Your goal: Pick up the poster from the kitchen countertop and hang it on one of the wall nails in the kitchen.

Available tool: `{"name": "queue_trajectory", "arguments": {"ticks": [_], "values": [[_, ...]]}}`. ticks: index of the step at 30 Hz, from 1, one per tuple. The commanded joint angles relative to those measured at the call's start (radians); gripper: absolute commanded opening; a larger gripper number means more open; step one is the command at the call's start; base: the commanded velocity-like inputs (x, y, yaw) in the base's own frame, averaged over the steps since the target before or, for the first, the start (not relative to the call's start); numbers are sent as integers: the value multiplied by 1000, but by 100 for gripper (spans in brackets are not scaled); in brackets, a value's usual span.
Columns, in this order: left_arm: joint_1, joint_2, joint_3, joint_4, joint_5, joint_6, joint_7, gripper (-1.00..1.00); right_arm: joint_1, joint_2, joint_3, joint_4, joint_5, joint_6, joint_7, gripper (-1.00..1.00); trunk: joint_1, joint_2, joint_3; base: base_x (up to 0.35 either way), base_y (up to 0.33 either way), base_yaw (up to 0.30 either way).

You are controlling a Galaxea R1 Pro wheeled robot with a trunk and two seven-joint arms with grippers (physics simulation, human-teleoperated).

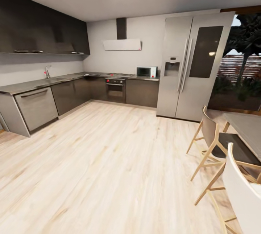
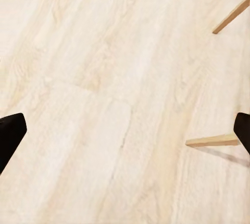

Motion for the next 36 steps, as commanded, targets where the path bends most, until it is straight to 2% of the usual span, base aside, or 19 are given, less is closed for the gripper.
{"name": "queue_trajectory", "arguments": {"ticks": [1,24,36], "values": [[0,0,1,-1,0,-2,0,100,-1,0,1,1,1,-3,0,100,1,0,-1,317,152,0],[0,1,6,1,0,-1,-1,100,-1,-1,1,2,1,-5,0,100,1,0,-1,336,33,0],[0,1,7,1,0,-1,-1,100,-1,0,1,3,1,-5,-1,100,1,0,-1,309,196,0]]}}
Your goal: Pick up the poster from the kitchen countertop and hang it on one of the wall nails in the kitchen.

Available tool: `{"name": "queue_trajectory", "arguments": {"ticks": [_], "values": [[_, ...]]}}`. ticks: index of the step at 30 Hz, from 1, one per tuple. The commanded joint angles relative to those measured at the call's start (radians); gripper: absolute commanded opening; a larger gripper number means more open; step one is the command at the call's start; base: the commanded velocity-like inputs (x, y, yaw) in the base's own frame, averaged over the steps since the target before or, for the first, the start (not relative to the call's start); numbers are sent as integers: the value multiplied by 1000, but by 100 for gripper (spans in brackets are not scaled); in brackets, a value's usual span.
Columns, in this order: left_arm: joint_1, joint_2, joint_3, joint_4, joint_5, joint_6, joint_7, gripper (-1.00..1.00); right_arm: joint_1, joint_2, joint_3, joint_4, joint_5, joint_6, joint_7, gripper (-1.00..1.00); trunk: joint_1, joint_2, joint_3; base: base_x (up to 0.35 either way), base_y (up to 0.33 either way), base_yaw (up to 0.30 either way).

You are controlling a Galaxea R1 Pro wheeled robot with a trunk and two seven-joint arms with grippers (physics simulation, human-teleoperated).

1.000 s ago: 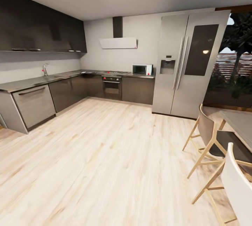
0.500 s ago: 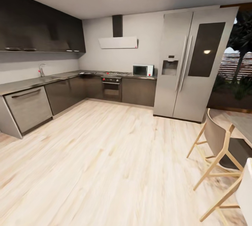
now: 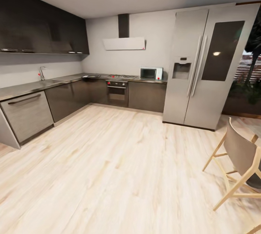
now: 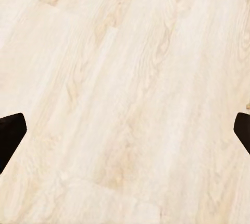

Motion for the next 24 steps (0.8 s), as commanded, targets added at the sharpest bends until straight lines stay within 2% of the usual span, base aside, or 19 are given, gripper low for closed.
{"name": "queue_trajectory", "arguments": {"ticks": [1,12,24], "values": [[0,0,1,-1,0,-2,0,100,-1,0,1,1,1,-3,0,100,1,0,-1,282,244,0],[0,1,19,-1,0,-2,0,100,-1,2,0,2,1,-3,0,100,1,0,-1,287,223,0],[0,1,22,-1,0,-3,0,100,-1,3,-1,3,1,-3,0,100,1,0,-1,322,137,0]]}}
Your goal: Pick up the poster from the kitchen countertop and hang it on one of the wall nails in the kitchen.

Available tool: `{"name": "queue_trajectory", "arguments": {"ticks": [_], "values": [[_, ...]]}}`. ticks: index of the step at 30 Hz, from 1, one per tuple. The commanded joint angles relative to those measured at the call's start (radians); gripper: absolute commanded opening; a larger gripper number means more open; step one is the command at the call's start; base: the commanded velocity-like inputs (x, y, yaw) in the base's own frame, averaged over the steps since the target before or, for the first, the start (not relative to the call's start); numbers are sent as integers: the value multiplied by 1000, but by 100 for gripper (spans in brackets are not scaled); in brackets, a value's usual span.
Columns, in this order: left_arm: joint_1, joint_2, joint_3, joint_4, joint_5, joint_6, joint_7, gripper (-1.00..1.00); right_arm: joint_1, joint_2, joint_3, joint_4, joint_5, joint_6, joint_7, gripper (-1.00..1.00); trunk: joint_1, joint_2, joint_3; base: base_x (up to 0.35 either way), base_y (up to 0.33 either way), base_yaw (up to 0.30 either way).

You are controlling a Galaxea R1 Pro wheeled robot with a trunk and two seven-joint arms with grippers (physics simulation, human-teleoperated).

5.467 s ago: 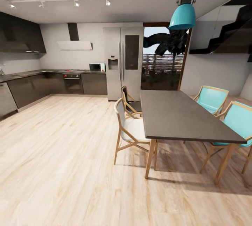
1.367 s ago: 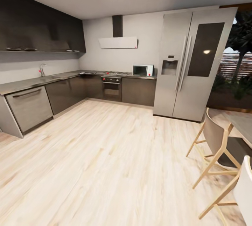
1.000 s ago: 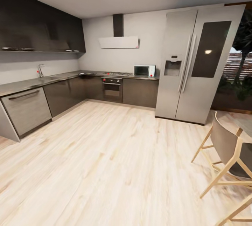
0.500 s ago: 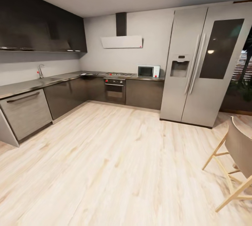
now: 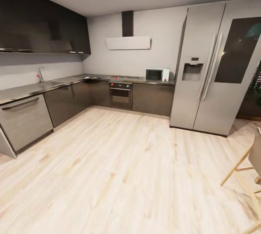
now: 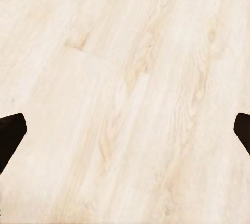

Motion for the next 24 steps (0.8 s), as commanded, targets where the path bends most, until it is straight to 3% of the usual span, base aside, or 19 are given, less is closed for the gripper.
{"name": "queue_trajectory", "arguments": {"ticks": [1,24], "values": [[0,0,1,-1,0,-2,0,100,-1,0,1,1,1,-3,0,100,1,0,-1,328,118,0],[0,0,1,0,0,-2,0,100,-1,1,2,22,1,-2,0,100,1,0,-1,328,122,0]]}}
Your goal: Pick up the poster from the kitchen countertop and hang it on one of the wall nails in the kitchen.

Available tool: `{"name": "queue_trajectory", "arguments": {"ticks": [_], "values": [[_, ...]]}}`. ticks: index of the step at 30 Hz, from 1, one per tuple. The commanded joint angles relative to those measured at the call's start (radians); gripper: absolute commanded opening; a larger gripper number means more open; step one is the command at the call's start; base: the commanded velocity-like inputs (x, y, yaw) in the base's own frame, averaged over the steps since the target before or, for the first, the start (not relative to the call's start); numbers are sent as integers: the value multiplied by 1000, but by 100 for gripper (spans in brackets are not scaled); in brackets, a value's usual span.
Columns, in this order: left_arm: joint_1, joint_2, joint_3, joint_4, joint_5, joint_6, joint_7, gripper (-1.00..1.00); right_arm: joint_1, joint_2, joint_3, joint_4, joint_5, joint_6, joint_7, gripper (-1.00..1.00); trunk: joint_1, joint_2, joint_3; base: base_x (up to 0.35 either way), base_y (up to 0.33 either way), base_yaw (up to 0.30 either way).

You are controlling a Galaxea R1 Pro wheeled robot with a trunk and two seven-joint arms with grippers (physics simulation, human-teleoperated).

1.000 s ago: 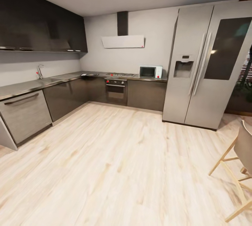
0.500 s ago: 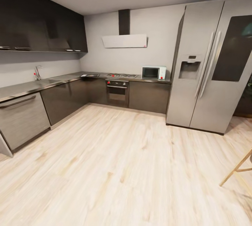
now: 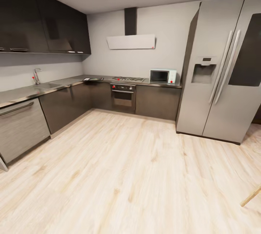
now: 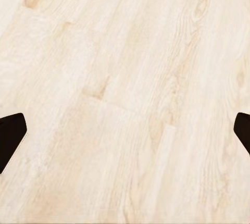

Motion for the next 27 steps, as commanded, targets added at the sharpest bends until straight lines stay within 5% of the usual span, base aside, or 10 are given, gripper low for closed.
{"name": "queue_trajectory", "arguments": {"ticks": [1,27], "values": [[0,0,1,-1,0,-2,0,100,-1,0,1,3,1,-3,0,100,1,0,-1,328,130,0],[0,0,1,-1,-1,-2,0,100,-1,14,1,18,1,-4,1,100,1,0,-1,328,134,0]]}}
